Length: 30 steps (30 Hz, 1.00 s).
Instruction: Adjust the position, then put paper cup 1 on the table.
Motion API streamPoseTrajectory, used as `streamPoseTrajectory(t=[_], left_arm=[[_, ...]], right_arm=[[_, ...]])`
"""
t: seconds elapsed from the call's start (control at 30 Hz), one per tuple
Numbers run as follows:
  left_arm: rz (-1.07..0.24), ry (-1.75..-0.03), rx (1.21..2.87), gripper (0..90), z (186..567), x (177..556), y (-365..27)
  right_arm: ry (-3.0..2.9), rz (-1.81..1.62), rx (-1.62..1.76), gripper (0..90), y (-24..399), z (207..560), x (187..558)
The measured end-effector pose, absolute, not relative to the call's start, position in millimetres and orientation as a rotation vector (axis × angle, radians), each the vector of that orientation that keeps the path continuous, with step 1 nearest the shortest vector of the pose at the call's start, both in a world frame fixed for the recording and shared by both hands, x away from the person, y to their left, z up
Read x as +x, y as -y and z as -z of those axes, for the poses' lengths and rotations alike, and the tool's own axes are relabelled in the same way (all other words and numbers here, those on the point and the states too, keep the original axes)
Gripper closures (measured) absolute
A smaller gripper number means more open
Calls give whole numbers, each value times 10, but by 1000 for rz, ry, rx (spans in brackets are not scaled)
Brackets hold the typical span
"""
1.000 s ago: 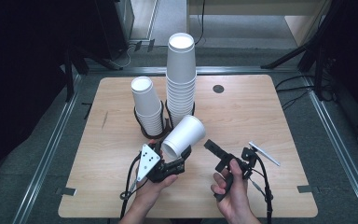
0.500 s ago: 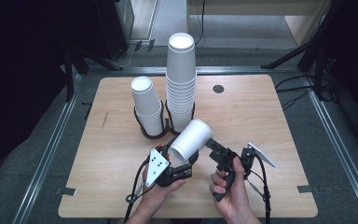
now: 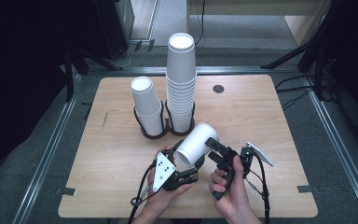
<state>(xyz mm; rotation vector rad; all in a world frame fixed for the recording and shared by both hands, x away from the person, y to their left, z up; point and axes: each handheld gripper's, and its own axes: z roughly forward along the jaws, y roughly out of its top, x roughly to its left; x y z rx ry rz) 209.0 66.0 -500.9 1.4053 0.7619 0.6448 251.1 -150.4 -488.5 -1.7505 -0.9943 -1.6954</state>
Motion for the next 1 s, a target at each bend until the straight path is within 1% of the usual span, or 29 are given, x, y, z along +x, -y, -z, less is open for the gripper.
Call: streamPoseTrajectory(t=[0.8,1.0], left_arm=[[-580,-716,1441,216,5071,2051,-539],[-582,-713,1451,215,5077,2052,-550]], right_arm=[[955,1646,-1721,0,1509,4973,2578],[927,1651,-1672,56,1469,5024,2595]])
